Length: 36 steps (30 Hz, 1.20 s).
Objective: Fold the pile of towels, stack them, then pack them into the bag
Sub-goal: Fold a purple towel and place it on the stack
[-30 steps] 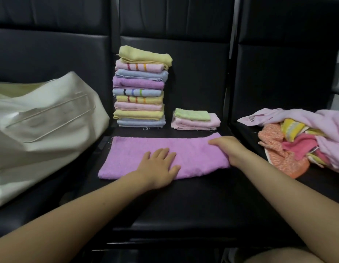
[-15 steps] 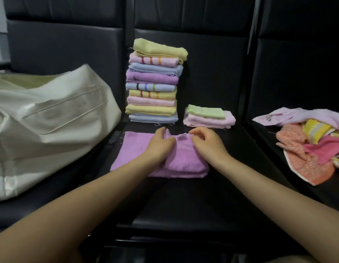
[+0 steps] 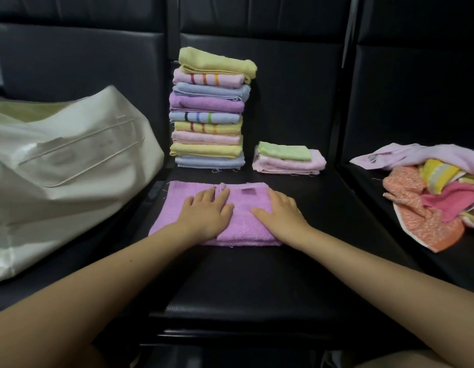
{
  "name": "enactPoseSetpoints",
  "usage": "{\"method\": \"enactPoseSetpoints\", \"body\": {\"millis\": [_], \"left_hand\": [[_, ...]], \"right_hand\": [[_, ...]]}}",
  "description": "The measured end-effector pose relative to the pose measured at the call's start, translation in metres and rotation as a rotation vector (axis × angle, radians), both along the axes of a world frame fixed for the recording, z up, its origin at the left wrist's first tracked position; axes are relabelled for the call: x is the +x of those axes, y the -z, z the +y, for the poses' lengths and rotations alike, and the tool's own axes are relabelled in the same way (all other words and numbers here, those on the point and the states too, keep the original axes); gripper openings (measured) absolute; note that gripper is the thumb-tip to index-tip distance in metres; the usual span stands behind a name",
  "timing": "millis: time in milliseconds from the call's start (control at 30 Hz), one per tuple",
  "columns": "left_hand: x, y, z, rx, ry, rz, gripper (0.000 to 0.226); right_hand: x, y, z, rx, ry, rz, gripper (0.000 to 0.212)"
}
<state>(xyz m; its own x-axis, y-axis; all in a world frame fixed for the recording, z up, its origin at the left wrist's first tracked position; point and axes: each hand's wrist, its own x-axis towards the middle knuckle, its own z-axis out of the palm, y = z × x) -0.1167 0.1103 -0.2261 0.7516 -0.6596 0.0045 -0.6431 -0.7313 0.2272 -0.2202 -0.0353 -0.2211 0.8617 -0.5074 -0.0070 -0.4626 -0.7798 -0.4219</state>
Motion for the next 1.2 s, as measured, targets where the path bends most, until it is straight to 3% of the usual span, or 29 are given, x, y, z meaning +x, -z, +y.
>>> {"method": "enactPoseSetpoints", "body": {"millis": [67,200,267,300,433,500,567,633,767,833,900,1000,1133,1200], "left_hand": [[-0.001,0.001,0.003,-0.091,0.011,-0.026,0.053],[-0.003,-0.004,0.008,-0.230,-0.013,-0.013,0.047],[-0.007,-0.006,0.010,-0.247,0.027,0.004,0.040],[-0.009,-0.008,0.010,-0.280,0.063,0.027,0.037],[-0.020,-0.020,0.010,-0.552,0.054,0.222,0.030],[-0.020,-0.024,0.008,-0.693,-0.021,0.378,0.024],[-0.023,-0.028,0.006,-0.869,-0.135,0.702,0.020],[-0.026,-0.031,0.006,-0.982,-0.203,0.982,0.032],[-0.021,-0.032,0.004,-1.012,-0.231,1.241,0.059],[-0.021,-0.031,0.001,-0.989,-0.197,1.255,0.049],[-0.024,-0.033,-0.003,-0.983,-0.183,1.220,0.021],[-0.027,-0.039,-0.007,-1.013,-0.320,1.168,0.006],[-0.022,-0.038,-0.004,-0.978,-0.313,0.862,0.015],[-0.016,-0.032,0.001,-0.928,-0.294,0.718,0.049]], "right_hand": [[-0.003,-0.003,-0.001,0.049,0.128,-0.115,0.066],[-0.002,-0.012,0.000,0.183,0.198,0.033,0.071],[-0.006,-0.016,0.005,0.389,0.205,0.021,0.083],[-0.007,-0.019,0.006,0.520,0.208,-0.056,0.076],[-0.019,-0.047,0.003,0.892,0.286,-0.421,0.006],[-0.025,-0.057,0.000,0.897,0.304,-0.524,0.004],[-0.029,-0.064,0.005,0.808,0.243,-0.495,0.008],[-0.028,-0.063,0.010,0.771,0.113,-0.432,0.017],[-0.025,-0.053,0.021,0.767,-0.135,-0.271,0.035],[-0.024,-0.048,0.027,0.730,-0.187,-0.316,0.034],[-0.022,-0.045,0.031,0.732,-0.171,-0.459,0.025],[-0.016,-0.039,0.028,0.561,-0.105,-0.580,0.017],[-0.010,-0.028,0.026,0.304,-0.085,-0.430,0.034],[-0.008,-0.023,0.029,0.228,-0.092,-0.307,0.049]]}}
